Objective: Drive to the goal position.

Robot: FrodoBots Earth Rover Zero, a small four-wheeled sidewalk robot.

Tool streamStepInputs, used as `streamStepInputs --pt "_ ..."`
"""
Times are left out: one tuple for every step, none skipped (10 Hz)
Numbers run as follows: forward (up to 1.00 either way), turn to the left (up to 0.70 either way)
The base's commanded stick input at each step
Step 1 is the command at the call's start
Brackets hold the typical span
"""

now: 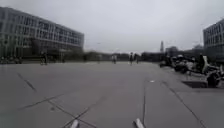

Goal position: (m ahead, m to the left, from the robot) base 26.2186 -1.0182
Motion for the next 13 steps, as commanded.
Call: streamStepInputs --pt "1.0 -0.1" --pt "1.0 -0.38" --pt "1.0 -0.39" --pt "1.0 -0.4" --pt "1.0 -0.4" --pt "1.0 -0.4" --pt "1.0 -0.4" --pt "1.0 -0.4" --pt "1.0 -0.4" --pt "1.0 -0.39" --pt "1.0 -0.35" --pt "1.0 -0.09" --pt "1.0 -0.05"
